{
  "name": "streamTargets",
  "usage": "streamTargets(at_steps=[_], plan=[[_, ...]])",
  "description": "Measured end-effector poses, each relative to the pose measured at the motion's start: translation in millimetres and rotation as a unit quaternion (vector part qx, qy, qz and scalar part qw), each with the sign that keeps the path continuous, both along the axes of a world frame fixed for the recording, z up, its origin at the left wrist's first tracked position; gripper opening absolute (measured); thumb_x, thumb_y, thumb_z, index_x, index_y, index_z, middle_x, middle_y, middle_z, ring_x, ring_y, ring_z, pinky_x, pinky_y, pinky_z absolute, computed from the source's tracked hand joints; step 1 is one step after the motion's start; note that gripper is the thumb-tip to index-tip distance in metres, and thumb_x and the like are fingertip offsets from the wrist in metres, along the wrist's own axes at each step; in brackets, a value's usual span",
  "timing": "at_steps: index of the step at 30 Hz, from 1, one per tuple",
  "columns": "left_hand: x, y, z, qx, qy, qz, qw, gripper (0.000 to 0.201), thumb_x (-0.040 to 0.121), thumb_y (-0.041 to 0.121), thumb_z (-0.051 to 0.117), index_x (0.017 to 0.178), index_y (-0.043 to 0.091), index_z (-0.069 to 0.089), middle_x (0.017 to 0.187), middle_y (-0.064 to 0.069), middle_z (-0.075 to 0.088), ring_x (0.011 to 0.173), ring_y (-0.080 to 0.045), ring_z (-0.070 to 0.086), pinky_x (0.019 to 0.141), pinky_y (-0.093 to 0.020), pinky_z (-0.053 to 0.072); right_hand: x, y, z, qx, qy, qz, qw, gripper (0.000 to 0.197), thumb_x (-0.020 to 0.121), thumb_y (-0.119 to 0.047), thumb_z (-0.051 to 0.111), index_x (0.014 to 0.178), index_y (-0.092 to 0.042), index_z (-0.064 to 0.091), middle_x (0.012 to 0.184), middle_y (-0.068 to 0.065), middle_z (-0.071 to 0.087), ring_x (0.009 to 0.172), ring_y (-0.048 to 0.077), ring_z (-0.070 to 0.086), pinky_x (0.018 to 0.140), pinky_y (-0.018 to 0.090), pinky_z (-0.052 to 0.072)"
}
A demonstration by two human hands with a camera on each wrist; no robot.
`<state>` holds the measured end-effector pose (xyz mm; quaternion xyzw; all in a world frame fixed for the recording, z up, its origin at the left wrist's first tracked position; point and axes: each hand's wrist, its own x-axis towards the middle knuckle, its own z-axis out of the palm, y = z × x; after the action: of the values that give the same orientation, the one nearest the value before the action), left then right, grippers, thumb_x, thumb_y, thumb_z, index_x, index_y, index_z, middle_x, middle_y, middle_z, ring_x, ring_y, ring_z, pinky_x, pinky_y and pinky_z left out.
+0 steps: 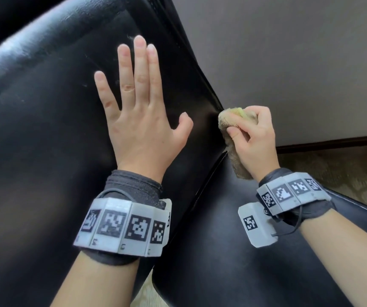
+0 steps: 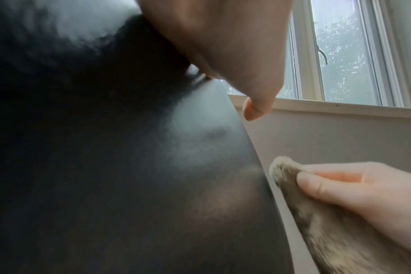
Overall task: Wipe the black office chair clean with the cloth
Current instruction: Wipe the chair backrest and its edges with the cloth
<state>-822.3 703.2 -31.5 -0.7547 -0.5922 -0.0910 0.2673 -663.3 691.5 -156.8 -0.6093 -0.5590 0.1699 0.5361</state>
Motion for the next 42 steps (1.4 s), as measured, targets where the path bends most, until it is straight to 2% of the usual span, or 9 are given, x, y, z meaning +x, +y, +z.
streamTargets(at_steps=[3,9,14,18,22,28,34,37,42], plan=[[0.7,-0.3,0.1,0.002,0.0,-0.001,1.0,0.09,0.081,0.048,0.047,0.149,0.007,0.004,0.158,-0.009,0.005,0.144,-0.027,0.002,0.107,-0.042,-0.016,-6.4,11.9,14.9,0.061,-0.004,0.004,0.998,0.031,0.082,-0.012,0.057,0.111,-0.009,0.068,0.108,0.005,0.037,0.104,0.009,0.039,0.097,0.007,0.028],[-0.3,-0.2,0.7,-0.003,0.002,0.002,1.0,0.091,0.081,0.049,0.047,0.149,0.007,0.004,0.158,-0.009,0.005,0.144,-0.027,0.002,0.107,-0.042,-0.016,-6.8,8.1,-10.2,0.007,-0.044,0.018,0.999,0.034,0.08,-0.007,0.057,0.112,-0.013,0.068,0.107,0.02,0.047,0.101,0.034,0.051,0.091,0.03,0.04],[-1.2,-0.8,-0.2,-0.006,0.005,-0.002,1.0,0.092,0.08,0.048,0.049,0.149,0.008,0.003,0.158,-0.009,0.005,0.144,-0.026,0.001,0.107,-0.043,-0.015,4.3,2.2,-14.4,-0.045,-0.035,0.026,0.998,0.03,0.081,-0.012,0.056,0.107,-0.013,0.07,0.106,0.02,0.047,0.101,0.033,0.05,0.091,0.02,0.032],[-1.2,-1.6,0.2,-0.003,0.002,-0.002,1.0,0.091,0.08,0.049,0.047,0.149,0.007,0.004,0.158,-0.009,0.005,0.144,-0.026,0.002,0.108,-0.044,-0.014,-3.2,8.4,5.9,0.028,-0.019,0.019,0.999,0.03,0.083,-0.012,0.054,0.11,-0.012,0.069,0.105,0.013,0.043,0.101,0.016,0.043,0.091,0.005,0.028],[-2.5,-1.1,1.0,-0.011,0.006,0.002,1.0,0.091,0.081,0.048,0.047,0.149,0.007,0.004,0.158,-0.009,0.004,0.144,-0.027,0.001,0.108,-0.046,-0.012,-12.3,15.8,5.5,0.017,-0.013,0.022,1.0,0.03,0.083,-0.009,0.054,0.108,-0.015,0.07,0.103,0.005,0.038,0.099,0.022,0.047,0.09,0.019,0.035],[-3.7,-2.4,0.6,-0.01,0.004,-0.002,1.0,0.091,0.081,0.048,0.049,0.149,0.007,0.004,0.158,-0.009,0.005,0.144,-0.026,0.001,0.108,-0.045,-0.014,11.9,-11.2,-42.1,-0.123,-0.062,0.032,0.99,0.022,0.082,-0.006,0.058,0.098,-0.009,0.072,0.103,0.021,0.045,0.097,0.04,0.051,0.091,0.024,0.032],[-2.9,-1.4,0.1,-0.007,0.01,0.0,1.0,0.092,0.081,0.048,0.049,0.149,0.007,0.003,0.158,-0.009,0.003,0.144,-0.026,0.0,0.108,-0.045,-0.014,-2.3,9.5,30.5,0.081,0.004,0.005,0.997,0.028,0.084,-0.012,0.054,0.107,-0.008,0.069,0.103,0.006,0.036,0.099,0.003,0.035,0.094,0.006,0.028],[-2.8,-1.7,0.4,-0.007,0.014,0.003,1.0,0.09,0.082,0.049,0.047,0.149,0.007,0.003,0.158,-0.01,0.003,0.144,-0.026,0.0,0.107,-0.044,-0.015,-16.1,34.2,63.6,0.144,-0.04,0.033,0.988,0.03,0.083,-0.01,0.058,0.111,-0.011,0.068,0.102,0.006,0.038,0.099,0.017,0.042,0.091,0.019,0.037],[-4.4,0.9,0.1,-0.011,0.013,0.013,1.0,0.092,0.083,0.047,0.05,0.149,0.007,0.001,0.158,-0.008,0.001,0.144,-0.025,-0.002,0.107,-0.046,-0.014,-15.4,39.3,44.7,0.114,-0.119,0.053,0.985,0.034,0.079,-0.003,0.061,0.11,-0.011,0.068,0.102,0.024,0.051,0.09,0.037,0.052,0.079,0.032,0.045]])
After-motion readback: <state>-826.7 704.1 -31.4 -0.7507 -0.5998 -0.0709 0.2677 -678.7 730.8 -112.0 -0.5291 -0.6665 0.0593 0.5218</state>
